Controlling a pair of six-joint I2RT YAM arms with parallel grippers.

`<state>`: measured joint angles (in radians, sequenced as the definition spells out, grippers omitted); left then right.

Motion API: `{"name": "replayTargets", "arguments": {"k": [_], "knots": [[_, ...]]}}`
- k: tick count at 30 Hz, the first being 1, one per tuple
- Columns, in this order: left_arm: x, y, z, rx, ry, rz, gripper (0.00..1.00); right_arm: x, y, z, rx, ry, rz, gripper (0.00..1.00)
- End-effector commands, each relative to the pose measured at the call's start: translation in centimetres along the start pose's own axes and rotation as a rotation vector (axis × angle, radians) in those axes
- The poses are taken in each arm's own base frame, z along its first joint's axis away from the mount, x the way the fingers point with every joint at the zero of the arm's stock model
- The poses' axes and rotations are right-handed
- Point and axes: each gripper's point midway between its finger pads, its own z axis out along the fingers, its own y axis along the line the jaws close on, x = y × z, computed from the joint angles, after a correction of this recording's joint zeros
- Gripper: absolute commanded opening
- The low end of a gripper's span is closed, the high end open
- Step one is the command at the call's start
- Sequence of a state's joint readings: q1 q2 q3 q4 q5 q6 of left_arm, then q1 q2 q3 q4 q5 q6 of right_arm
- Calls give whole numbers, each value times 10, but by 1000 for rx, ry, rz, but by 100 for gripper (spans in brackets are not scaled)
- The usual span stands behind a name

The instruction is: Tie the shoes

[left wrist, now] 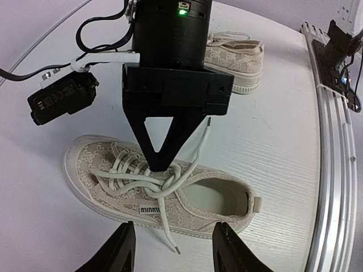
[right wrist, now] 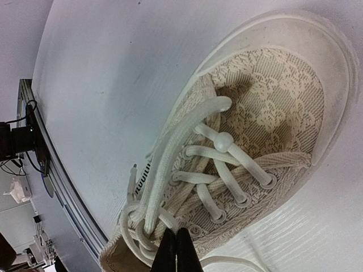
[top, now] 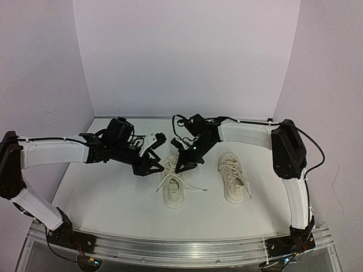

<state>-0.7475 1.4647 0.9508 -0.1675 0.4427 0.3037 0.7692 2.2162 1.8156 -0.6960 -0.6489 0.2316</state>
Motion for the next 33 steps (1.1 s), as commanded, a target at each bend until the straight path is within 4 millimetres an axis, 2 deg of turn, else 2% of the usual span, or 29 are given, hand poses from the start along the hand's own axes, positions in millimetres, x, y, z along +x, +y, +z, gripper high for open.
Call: {"name": "replayTargets", "arguments": {"k": [1,9,16,23,33], "knots": [[-36,3,-7,-25,-58,169,45,-11,18,-23,1,-65,-12,0],[-32,-6,15,5,19,336,40,-15,26,-33,-41,-97,12,0],[-21,-17,38,16,96,455,37,-11,24,-33,-58,-96,35,0],[-18,-13,54,-4,133,498,33,-9,24,-34,-72,-99,47,0],[-9,-5,65,-21,168,527,30,-8,25,-33,-79,-99,56,0]]}}
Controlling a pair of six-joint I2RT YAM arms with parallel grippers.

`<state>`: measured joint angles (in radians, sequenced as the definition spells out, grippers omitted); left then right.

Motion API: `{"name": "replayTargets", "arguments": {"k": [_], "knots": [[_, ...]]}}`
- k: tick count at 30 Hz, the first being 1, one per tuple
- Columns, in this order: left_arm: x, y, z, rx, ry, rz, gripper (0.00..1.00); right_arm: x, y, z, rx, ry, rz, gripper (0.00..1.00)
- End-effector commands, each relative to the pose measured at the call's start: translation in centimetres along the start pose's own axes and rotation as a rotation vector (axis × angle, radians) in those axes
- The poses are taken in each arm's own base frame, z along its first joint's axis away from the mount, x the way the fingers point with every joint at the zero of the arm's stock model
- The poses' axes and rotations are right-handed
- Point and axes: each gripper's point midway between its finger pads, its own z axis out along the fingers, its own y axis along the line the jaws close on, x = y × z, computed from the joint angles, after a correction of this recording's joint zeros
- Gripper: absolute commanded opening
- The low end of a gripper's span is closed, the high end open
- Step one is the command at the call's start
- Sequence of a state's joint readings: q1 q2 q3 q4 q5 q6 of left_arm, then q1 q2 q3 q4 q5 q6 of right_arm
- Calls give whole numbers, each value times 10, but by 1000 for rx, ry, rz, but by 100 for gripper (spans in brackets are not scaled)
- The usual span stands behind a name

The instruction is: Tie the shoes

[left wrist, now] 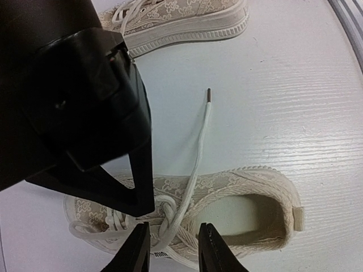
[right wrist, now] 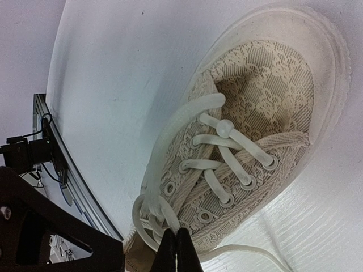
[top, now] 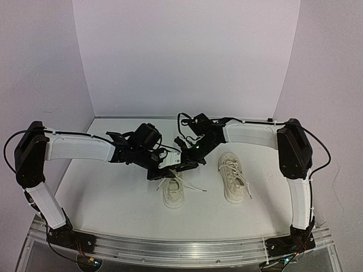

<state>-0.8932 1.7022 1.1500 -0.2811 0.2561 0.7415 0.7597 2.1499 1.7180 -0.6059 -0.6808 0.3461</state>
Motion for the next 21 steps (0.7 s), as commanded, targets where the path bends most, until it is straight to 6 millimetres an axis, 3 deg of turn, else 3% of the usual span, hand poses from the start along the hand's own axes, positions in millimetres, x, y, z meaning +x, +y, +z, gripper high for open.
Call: {"name": "replayTargets", "arguments": {"k": [1,12,21], "knots": [[-13,17,1,-44,-13,48,30,-9,21,-22,-39,-54,-34,0],[6,25,9,-55,48,62,23,-10,22,-22,-46,-54,-26,0],[3,28,5,-61,27,30,1,-11,23,-22,-52,-55,-22,0]]}}
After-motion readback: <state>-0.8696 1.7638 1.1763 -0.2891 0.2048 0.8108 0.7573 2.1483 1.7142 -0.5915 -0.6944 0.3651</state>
